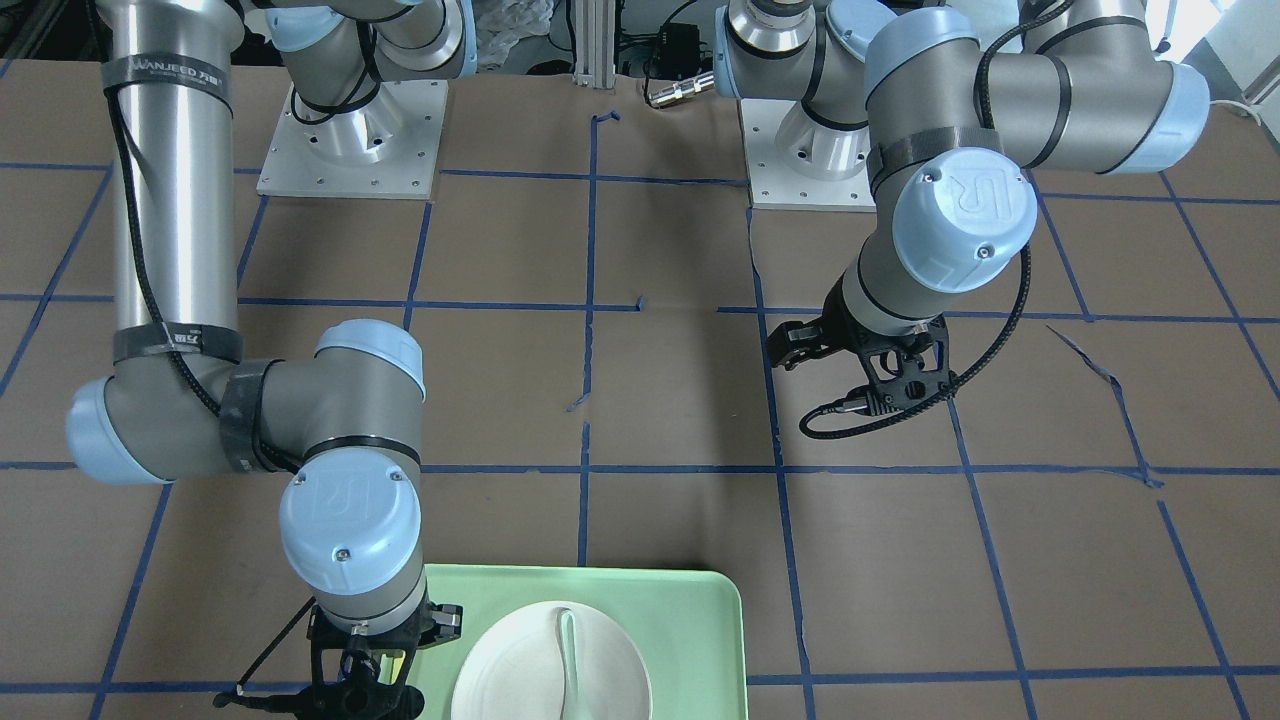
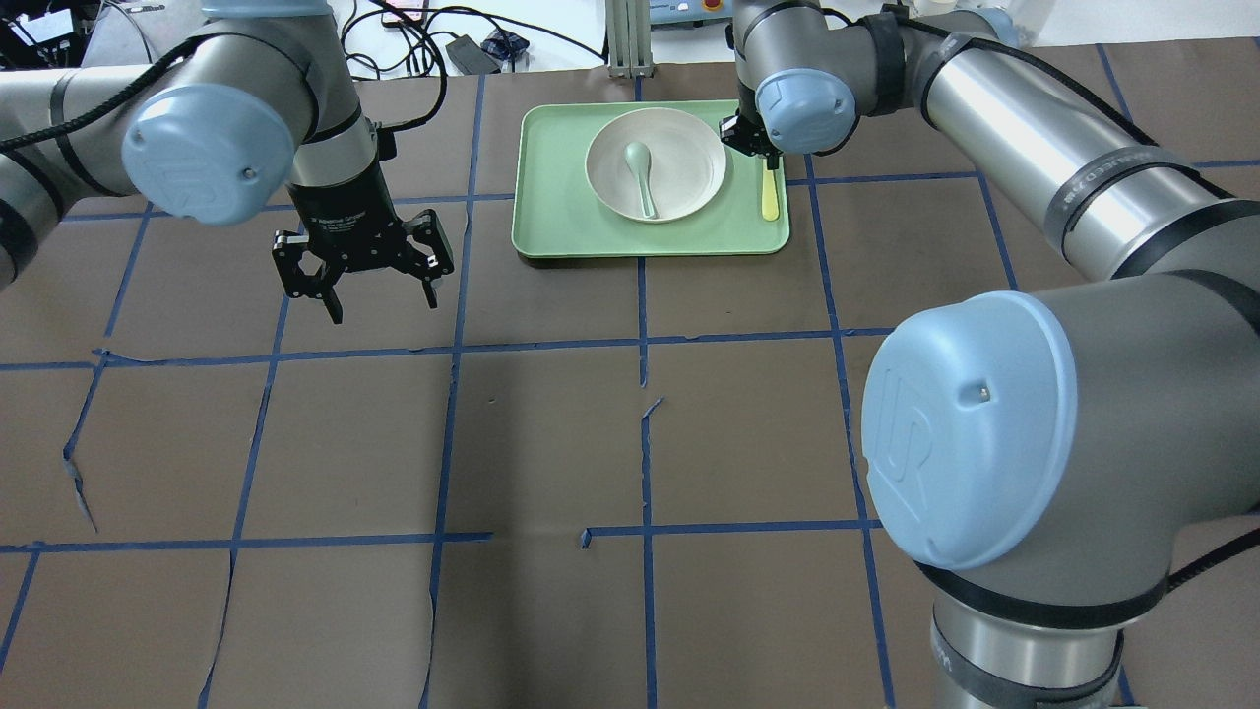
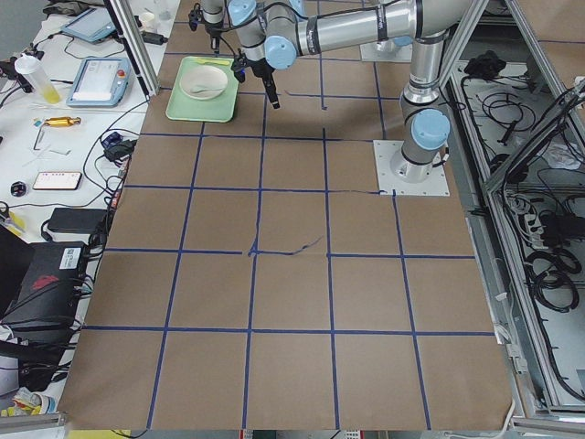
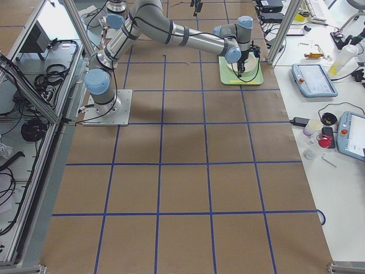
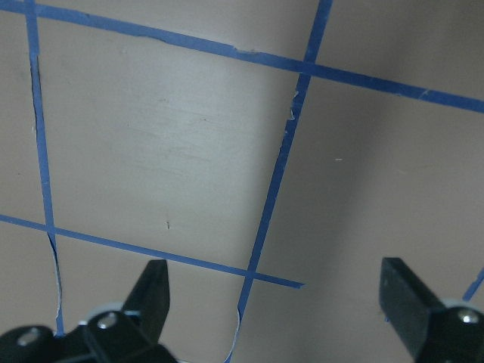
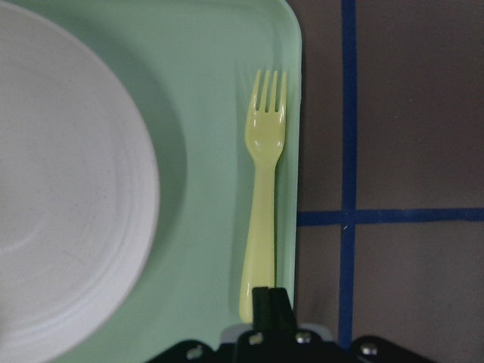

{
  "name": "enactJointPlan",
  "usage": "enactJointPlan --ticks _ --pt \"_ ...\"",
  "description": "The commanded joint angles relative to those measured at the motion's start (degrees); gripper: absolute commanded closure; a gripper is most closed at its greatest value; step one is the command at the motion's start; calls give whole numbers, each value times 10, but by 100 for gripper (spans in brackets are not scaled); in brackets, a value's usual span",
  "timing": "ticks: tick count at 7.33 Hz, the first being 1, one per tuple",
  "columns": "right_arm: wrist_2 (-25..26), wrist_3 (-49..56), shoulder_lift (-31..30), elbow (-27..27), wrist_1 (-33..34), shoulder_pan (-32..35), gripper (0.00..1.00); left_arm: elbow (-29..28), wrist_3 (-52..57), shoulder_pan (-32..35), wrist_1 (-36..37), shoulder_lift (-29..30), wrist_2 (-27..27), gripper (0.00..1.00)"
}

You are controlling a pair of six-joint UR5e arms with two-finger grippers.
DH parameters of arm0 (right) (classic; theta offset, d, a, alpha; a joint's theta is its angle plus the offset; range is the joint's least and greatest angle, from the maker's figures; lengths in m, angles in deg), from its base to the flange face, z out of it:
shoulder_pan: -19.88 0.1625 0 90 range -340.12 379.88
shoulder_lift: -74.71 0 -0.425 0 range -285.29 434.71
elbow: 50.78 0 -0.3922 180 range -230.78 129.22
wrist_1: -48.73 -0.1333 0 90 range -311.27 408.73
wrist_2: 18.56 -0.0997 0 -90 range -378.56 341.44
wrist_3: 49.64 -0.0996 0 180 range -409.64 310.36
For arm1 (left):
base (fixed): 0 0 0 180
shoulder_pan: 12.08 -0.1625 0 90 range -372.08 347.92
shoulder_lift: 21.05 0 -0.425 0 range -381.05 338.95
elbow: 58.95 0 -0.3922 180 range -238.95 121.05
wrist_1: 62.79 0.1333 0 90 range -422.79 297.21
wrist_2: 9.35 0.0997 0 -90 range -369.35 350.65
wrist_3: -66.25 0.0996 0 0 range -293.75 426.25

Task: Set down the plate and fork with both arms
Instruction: 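Open the right gripper and raise it away from the fork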

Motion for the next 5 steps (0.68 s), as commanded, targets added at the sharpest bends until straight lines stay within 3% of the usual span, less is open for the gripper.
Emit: enactJointPlan --ticks 1,5 --pt "-19 32 -84 6 -186 -1 0 -6 -3 -6 16 -10 1 0" --pt "-18 67 -220 18 -305 -13 0 -59 72 -38 17 -16 -2 0"
